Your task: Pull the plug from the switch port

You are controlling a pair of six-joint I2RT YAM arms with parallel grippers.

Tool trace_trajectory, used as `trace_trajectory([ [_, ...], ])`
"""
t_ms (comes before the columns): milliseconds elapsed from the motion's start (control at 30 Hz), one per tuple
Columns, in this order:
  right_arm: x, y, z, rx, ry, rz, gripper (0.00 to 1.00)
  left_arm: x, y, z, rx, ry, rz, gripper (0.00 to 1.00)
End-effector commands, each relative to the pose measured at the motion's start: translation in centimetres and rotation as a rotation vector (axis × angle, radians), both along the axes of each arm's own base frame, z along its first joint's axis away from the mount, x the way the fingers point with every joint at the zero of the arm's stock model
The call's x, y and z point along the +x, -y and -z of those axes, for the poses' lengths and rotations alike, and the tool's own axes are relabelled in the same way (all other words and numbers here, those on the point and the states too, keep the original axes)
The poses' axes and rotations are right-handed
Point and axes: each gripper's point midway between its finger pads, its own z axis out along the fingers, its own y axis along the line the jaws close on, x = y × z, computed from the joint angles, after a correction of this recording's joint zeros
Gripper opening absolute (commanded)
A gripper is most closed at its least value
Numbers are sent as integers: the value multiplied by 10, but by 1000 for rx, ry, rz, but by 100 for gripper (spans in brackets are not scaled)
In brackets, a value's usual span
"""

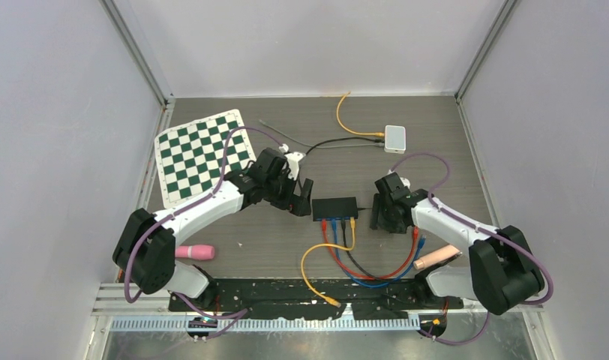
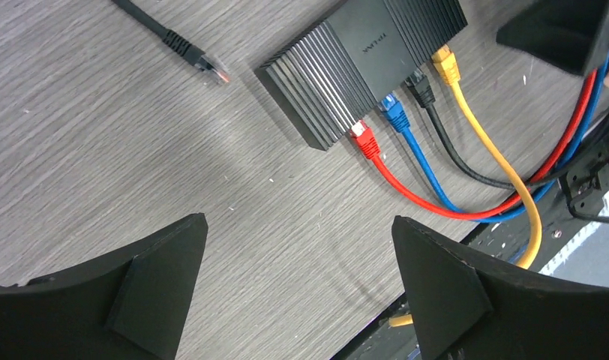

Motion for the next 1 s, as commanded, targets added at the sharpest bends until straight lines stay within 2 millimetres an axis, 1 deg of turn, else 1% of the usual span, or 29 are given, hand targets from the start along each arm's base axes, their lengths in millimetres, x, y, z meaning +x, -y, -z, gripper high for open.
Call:
trace_trajectory([
  [0, 32, 10, -22, -77, 87, -31, 61, 9, 16, -37, -57, 156, 134, 100],
  [67, 35, 1, -28, -24, 103, -38, 62, 14, 17, -45, -46, 205, 149, 100],
  [100, 38, -4, -35, 9, 136, -36, 62, 17, 16, -49, -34, 235, 149, 100],
  [133, 37, -10, -37, 53, 141, -23, 62, 20, 16, -54, -20, 270, 156, 100],
  [167, 43, -16, -50, 100, 204, -16, 63, 24, 15, -60, 4, 315, 150, 100],
  [200, 41, -18, -52, 134, 223, 5, 63, 25, 14, -71, 41, 385, 141, 100],
  [233, 48, -22, -70, 182, 312, 13, 64, 24, 12, -88, 64, 486, 130, 100],
  [267, 50, -20, -72, 197, 359, 33, 65, 25, 12, -121, 29, 630, 104, 100],
  [300, 53, -17, -90, 221, 443, 53, 69, 24, 11, -144, -1, 742, 97, 100],
  [333, 55, -15, -91, 232, 486, 63, 73, 21, 9, -163, -44, 810, 94, 100],
  [367, 56, -12, -106, 252, 559, 76, 74, 20, 8, -176, -77, 858, 83, 100],
  [400, 57, -11, -108, 263, 594, 81, 84, 20, 6, -184, -97, 890, 73, 100],
  [433, 56, -6, -115, 276, 637, 109, 92, 19, 6, -187, -103, 919, 86, 100],
  [467, 57, -5, -125, 298, 682, 125, 99, 18, 8, -188, -105, 952, 119, 100],
  [500, 56, -3, -122, 303, 690, 140, 97, 18, 10, -179, -80, 961, 154, 100],
  [533, 59, -3, -129, 323, 729, 144, 96, 22, 11, -173, -60, 976, 161, 99],
  [567, 58, -2, -126, 331, 730, 161, 96, 26, 13, -165, -28, 971, 178, 100],
  [600, 59, -2, -128, 345, 744, 174, 96, 26, 17, -154, 11, 953, 231, 100],
  [667, 59, -2, -126, 371, 739, 210, 96, 25, 27, -126, 97, 884, 350, 100],
  [733, 59, -6, -126, 416, 726, 237, 96, 28, 31, -110, 143, 834, 387, 100],
  [800, 58, -11, -122, 465, 696, 272, 99, 27, 38, -96, 178, 811, 462, 100],
  [867, 57, -16, -115, 507, 655, 312, 94, 31, 44, -87, 199, 802, 485, 100],
  [967, 54, -18, -100, 553, 597, 391, 88, 27, 59, -72, 183, 794, 589, 100],
])
